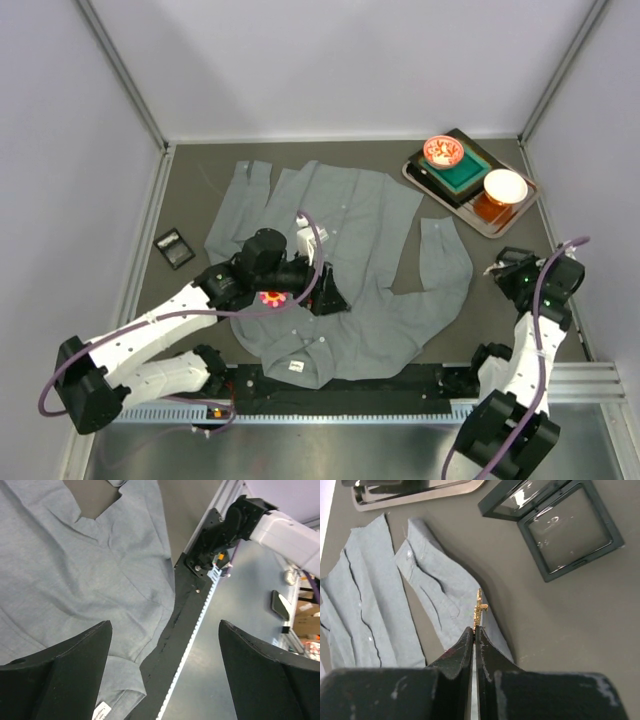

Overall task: Remove the brooch from the garment
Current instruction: Place the brooch in the brooch box.

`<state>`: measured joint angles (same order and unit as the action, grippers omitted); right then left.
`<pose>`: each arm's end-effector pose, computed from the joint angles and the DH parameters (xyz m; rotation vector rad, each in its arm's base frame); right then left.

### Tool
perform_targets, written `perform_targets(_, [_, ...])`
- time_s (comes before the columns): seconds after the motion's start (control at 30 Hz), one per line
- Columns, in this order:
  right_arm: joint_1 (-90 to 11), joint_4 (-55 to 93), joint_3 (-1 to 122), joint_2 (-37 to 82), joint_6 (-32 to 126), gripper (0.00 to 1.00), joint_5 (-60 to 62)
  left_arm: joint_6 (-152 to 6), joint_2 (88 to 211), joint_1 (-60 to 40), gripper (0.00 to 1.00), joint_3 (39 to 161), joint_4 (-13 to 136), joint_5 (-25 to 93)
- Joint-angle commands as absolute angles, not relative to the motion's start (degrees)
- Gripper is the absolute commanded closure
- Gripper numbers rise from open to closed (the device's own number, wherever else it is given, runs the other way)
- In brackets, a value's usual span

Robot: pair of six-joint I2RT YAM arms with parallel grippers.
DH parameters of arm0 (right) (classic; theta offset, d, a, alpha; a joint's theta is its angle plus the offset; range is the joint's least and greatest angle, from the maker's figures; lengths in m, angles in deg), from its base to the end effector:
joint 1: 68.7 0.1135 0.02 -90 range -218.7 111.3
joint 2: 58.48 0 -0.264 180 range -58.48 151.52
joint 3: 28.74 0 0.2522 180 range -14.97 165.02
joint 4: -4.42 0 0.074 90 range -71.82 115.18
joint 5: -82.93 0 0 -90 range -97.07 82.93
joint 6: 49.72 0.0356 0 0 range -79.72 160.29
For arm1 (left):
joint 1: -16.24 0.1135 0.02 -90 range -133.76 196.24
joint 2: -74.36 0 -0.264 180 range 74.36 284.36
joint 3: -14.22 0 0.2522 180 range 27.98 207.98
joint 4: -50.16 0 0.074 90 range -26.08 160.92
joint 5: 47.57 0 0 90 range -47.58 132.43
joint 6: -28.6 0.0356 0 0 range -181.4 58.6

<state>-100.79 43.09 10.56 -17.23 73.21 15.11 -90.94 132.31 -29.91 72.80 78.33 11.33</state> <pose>0.1383 -0.0708 0.2093 1.0367 2.0033 0.4479 0.1424 -0.1748 0.2917 0.6971 2.1605 -1.3246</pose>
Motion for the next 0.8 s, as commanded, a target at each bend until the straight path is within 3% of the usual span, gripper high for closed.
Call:
perform_targets(0.0, [-104.11,41.12,12.01,-16.3,69.73,1.0,14.91,-84.79,132.45,-33.23,0.08,76.58,81.05,19.13])
perform_targets(0.23, [-109.81,31.38,8.94,-15.07,64.9,1.0,19.82,-81.71,132.37,-36.93,0.08,76.58,83.08,25.1])
perform_targets(0.5, [-117.65,11.97,2.26,-8.56,69.81,1.0,33.44,-80.39,130.87,-38.25,0.09,75.88,84.22,27.48])
perform_targets(0.77, [-122.22,10.36,0.41,-4.88,66.75,1.0,35.38,-80.48,130.08,-38.34,0.09,74.74,83.52,27.66])
